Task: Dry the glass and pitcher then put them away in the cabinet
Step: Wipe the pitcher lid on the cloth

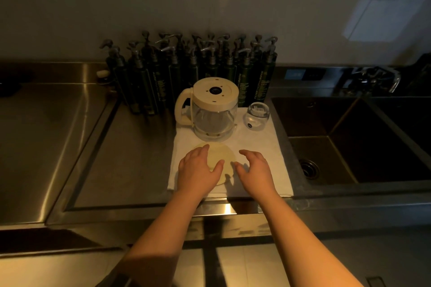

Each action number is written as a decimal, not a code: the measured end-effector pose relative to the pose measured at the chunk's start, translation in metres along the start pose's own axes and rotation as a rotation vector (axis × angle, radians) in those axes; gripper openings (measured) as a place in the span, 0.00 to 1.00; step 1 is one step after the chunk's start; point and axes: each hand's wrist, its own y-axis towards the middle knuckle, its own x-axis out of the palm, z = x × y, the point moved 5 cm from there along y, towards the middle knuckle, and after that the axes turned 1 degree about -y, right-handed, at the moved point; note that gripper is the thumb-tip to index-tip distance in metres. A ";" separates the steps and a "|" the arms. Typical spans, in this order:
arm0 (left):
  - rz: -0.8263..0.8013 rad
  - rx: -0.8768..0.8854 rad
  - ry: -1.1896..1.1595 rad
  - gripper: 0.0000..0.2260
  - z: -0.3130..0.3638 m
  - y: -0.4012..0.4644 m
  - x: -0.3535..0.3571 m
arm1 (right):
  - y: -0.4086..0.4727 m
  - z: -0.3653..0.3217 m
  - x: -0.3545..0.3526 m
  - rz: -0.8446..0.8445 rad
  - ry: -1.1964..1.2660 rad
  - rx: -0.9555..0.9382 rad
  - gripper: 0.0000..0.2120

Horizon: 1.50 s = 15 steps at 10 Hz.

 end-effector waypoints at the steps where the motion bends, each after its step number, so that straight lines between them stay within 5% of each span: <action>1: -0.004 0.001 -0.005 0.28 -0.001 -0.002 -0.001 | -0.002 -0.001 0.001 -0.001 -0.004 -0.003 0.20; 15: -0.113 0.063 -0.050 0.29 0.022 0.030 0.023 | 0.011 0.025 -0.016 0.085 -0.001 0.131 0.20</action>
